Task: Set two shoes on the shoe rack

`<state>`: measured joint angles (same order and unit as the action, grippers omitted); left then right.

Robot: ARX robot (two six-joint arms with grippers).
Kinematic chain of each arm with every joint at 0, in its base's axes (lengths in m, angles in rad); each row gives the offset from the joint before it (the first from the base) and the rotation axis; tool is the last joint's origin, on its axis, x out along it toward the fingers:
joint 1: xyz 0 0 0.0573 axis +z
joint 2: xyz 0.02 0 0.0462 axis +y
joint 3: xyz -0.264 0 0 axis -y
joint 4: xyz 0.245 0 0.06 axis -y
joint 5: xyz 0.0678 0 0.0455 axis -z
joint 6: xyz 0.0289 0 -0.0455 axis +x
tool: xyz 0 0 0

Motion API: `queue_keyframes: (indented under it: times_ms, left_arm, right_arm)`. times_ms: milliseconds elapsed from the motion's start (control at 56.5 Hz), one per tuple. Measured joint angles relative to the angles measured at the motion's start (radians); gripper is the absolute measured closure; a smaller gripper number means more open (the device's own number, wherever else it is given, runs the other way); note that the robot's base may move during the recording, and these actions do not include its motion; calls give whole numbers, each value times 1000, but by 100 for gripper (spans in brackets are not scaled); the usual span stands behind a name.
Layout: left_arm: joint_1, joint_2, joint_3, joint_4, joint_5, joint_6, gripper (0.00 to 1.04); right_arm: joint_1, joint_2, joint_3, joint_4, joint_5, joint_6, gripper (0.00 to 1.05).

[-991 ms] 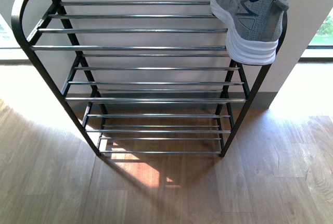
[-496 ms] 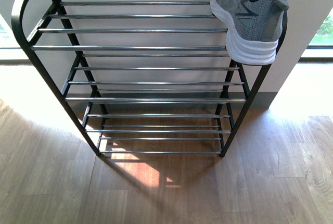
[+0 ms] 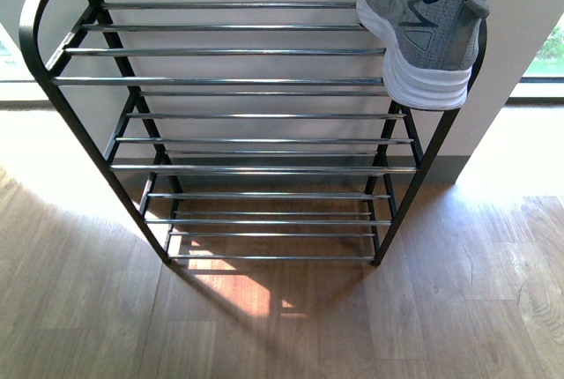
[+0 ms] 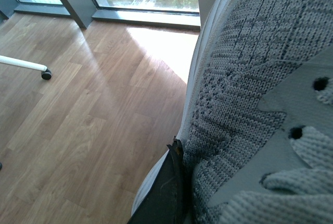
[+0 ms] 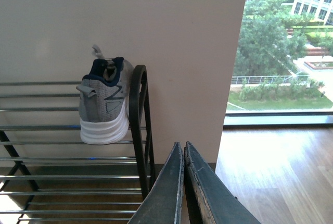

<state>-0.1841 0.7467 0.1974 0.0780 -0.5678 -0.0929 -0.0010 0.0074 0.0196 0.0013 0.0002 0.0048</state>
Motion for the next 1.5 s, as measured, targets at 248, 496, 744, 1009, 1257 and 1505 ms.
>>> queue_keyframes:
  times_ms: [248, 496, 744, 1009, 1257, 1505]
  left_arm:
    - [0, 0, 0, 0, 0, 0, 102]
    - [0, 0, 0, 0, 0, 0, 102]
    - [1, 0, 0, 0, -5, 0, 102]
    - [-29, 31, 32, -65, -40, -99, 102]
    - [-216, 582, 525, -21, 118, -709, 102]
    - [-315, 1120, 1015, -144, 258, -810, 102]
  right_arm:
    - [0, -1, 0, 0, 0, 0, 103]
    - [0, -1, 0, 0, 0, -2, 68]
    - [0, -2, 0, 0, -1, -2, 22]
    - [1, -2, 0, -2, 5, -2, 9]
    - [1, -4, 0, -2, -1, -2, 9]
    - [1, -4, 0, -2, -1, -2, 9]
